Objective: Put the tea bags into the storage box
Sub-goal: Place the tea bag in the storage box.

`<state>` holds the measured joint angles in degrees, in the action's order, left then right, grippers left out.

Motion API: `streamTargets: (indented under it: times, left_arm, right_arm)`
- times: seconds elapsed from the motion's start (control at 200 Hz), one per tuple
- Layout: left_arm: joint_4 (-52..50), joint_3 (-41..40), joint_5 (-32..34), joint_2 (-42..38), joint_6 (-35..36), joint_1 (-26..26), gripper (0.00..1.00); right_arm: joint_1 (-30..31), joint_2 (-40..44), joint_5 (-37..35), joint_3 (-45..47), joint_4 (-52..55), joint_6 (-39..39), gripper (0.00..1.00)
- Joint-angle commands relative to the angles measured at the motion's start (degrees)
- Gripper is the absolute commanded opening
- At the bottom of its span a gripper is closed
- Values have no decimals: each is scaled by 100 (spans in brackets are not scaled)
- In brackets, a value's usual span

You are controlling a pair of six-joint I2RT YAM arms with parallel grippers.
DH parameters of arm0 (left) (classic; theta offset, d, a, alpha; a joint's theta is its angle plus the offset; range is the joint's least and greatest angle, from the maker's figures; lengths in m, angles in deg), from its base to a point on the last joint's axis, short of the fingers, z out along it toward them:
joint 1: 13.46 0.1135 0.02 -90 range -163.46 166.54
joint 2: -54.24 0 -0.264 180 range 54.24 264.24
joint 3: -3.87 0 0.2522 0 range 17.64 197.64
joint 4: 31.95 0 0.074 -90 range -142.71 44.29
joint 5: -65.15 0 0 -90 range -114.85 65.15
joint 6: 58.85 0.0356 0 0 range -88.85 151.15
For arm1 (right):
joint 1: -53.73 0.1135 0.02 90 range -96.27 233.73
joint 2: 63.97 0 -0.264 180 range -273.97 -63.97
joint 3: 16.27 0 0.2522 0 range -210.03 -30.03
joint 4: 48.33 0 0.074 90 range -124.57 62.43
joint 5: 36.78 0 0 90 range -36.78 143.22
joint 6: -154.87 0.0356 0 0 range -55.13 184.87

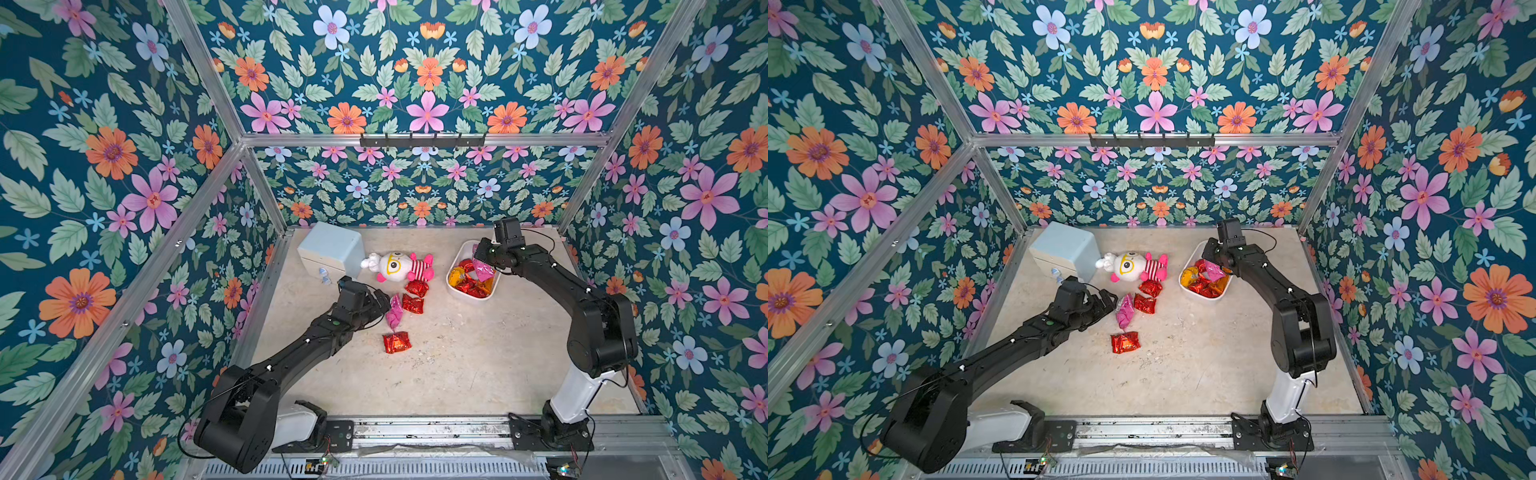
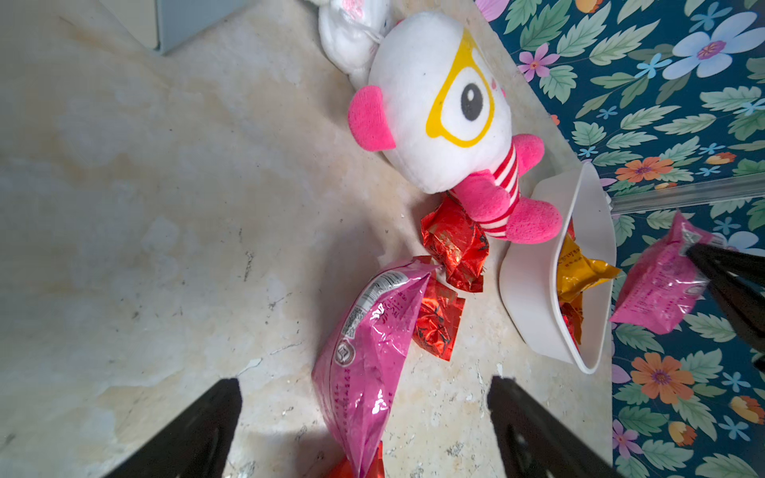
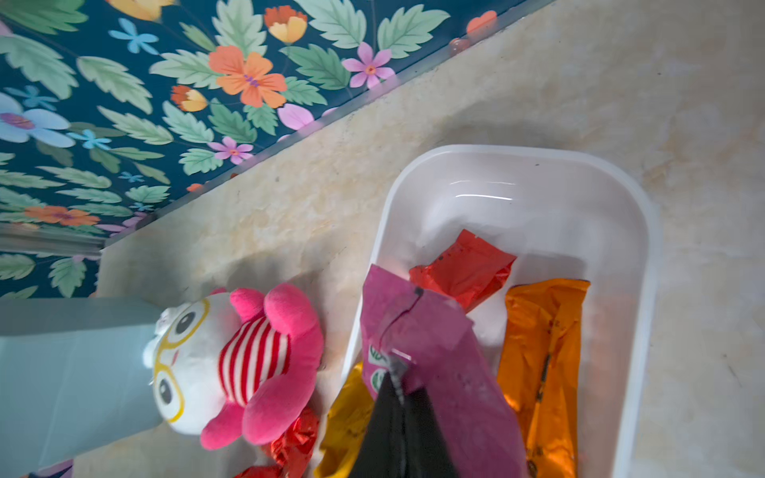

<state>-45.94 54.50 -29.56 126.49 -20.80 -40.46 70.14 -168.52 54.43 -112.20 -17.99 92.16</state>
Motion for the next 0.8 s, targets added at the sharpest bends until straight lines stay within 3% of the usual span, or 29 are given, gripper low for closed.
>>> streamTargets:
  times: [0.0,0.09,0.17,0.305,0.43,0.59,0.795]
  left_arm:
    - [-81,-38,147,-119,69,2,99]
    - [-165,-100,244,-239,85,2,99]
    - [-205,-135,290,-297,88,2,99]
    - [-232,-158,309,-323,86,2,99]
    - [-199,-158,363,-323,70,2,99]
    - [-105,-180,445,-342,9,0,99]
    - [-12,-256,646,-378,-75,59,99]
  right_arm:
    - [14,-170,-446,-72,-2,138,0]
    - [5,-277,-374,-86,-10,146,0]
    - [6,-329,-267,-165,82,101,8]
    - [12,-172,-298,-202,186,-96,38]
    - [16,34,-257,-170,365,-298,57]
    - [307,412,-301,-26,589,-507,62]
    - [1408,503,126,121,420,-281,62]
